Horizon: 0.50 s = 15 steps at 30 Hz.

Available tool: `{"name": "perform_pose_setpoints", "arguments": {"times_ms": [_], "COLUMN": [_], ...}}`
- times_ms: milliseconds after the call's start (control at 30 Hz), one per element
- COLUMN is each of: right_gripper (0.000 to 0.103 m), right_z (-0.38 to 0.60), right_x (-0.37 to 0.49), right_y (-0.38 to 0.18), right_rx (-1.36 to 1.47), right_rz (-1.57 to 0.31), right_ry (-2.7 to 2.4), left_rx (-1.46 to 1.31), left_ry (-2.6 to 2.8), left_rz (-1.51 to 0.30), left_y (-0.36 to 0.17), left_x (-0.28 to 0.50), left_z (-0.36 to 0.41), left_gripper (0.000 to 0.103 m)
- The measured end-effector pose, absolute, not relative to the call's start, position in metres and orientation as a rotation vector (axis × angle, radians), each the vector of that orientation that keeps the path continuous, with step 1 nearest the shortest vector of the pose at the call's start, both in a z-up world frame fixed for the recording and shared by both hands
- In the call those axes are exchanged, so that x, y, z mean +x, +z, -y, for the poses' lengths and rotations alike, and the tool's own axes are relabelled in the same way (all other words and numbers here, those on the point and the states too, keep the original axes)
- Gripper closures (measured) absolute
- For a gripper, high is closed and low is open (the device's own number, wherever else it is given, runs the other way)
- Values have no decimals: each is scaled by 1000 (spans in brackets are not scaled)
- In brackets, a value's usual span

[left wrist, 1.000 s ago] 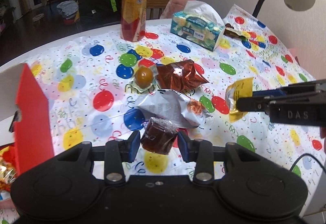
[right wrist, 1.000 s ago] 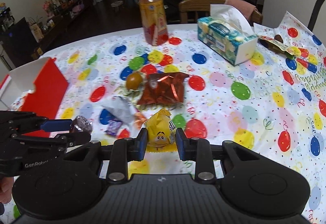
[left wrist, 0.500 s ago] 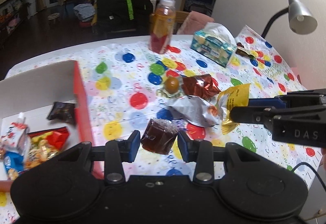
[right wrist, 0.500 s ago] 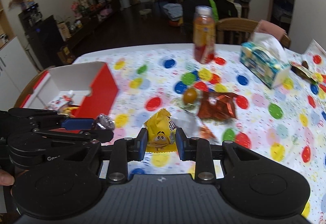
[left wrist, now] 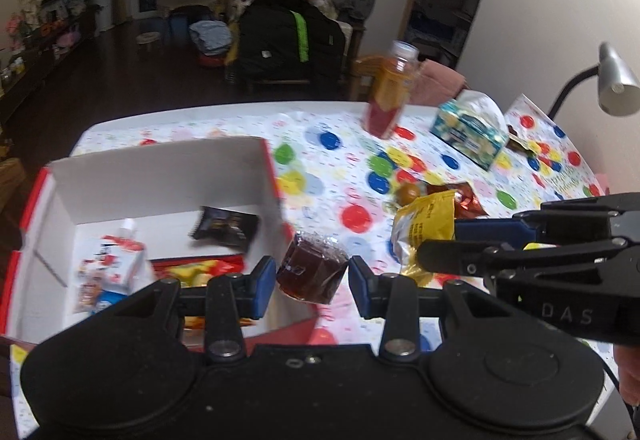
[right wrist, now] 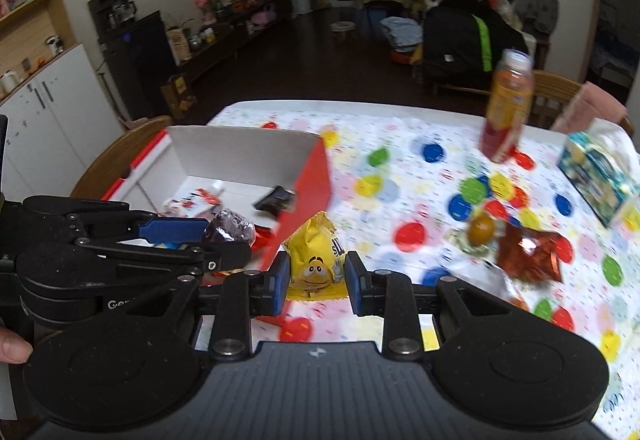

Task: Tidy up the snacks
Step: 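Carry the jelly cup and yellow packet with both tools over the box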

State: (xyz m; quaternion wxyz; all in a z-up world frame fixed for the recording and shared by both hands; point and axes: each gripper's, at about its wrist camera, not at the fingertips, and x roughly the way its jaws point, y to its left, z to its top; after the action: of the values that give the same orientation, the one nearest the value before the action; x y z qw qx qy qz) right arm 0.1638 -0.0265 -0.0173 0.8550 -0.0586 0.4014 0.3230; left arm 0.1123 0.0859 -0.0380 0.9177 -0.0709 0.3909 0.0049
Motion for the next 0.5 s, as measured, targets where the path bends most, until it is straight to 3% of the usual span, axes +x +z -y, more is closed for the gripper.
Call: {"name": "perform_pose_setpoints", "arguments": {"times_ms": [167,267,500], "right_gripper": [75,84,89], "right_z": [-9,-29,-74], "right_x": [164,164,177], "right_y": [-16,-15,-28], "right_rx": [-139,-150,-172], "right_rz": [-836,-833,-849], "right_ry": [717,733,742], "left_rx": [-163,-172,-169], "left_ry": [58,89,161], "left_rz": [-792,-787,-799], "left_y": [-32,-31,-35], "left_x": [106,104,109], "left_z": [-120,-140,-181], "left_gripper": [66,66,66]}}
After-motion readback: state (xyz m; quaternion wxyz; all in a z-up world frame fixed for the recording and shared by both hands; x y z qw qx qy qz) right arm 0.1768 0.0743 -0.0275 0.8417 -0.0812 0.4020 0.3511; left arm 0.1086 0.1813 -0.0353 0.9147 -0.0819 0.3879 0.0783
